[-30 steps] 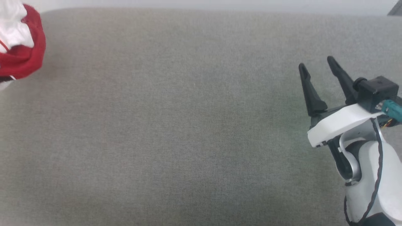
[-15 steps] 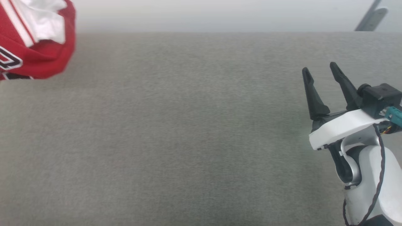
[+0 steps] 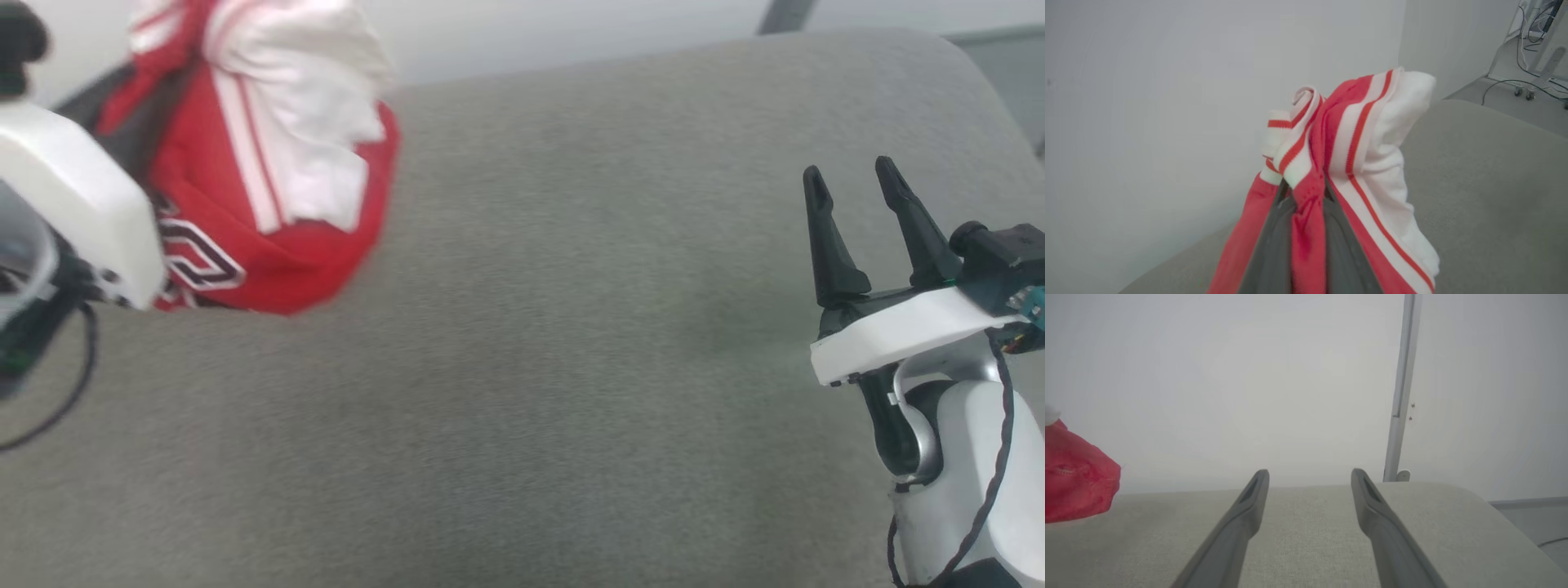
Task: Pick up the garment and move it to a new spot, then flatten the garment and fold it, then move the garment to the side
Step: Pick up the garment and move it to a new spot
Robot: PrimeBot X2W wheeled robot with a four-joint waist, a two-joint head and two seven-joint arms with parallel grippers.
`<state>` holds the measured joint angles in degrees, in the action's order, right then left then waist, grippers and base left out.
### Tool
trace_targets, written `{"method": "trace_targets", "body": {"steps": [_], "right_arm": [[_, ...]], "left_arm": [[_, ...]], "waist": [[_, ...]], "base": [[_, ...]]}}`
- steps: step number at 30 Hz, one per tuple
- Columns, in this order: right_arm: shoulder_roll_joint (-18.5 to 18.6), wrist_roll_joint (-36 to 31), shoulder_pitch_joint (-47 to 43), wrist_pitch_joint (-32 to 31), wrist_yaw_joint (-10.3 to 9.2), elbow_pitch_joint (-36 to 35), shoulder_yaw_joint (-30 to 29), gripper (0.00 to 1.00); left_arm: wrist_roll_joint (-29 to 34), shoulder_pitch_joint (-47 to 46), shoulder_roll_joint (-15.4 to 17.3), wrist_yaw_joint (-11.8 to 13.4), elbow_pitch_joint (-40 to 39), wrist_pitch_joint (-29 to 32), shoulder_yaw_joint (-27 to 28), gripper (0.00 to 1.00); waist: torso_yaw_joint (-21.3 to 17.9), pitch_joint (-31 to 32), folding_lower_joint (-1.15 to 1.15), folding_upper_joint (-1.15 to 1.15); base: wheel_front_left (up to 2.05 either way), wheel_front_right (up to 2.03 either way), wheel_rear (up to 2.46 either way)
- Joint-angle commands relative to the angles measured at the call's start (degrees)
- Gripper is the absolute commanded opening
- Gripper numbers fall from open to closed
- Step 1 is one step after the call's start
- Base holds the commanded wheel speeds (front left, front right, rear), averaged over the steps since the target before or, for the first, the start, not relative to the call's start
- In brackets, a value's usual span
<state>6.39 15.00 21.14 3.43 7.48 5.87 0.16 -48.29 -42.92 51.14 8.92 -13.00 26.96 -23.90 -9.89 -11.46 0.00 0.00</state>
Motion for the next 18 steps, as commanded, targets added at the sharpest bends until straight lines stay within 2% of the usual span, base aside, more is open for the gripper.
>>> {"method": "trace_targets", "body": {"steps": [1, 9, 18], "right_arm": [[-0.6, 0.2, -0.6, 0.9, 0.03, 0.2, 0.1, 1.00], [-2.3, 1.1, -0.8, 3.5, 0.02, 2.3, 0.4, 1.00], [-3.1, 1.7, 0.0, 5.3, 0.03, 5.1, 1.9, 1.00]], "left_arm": [[1.1, 0.9, -0.9, 0.7, -1.1, 0.8, -1.0, 0.00], [0.7, 5.7, -4.8, 1.9, 1.1, 3.2, -7.3, 0.00], [0.1, 9.7, -9.6, -0.3, 12.0, 2.1, -12.6, 0.00]], "waist": [[-3.3, -1.4, 0.00, 0.00], [-8.1, -3.7, 0.00, 0.00], [-10.0, -4.5, 0.00, 0.00]], "base": [[0.00, 0.00, 0.00], [0.00, 0.00, 0.00], [0.00, 0.00, 0.00]]}}
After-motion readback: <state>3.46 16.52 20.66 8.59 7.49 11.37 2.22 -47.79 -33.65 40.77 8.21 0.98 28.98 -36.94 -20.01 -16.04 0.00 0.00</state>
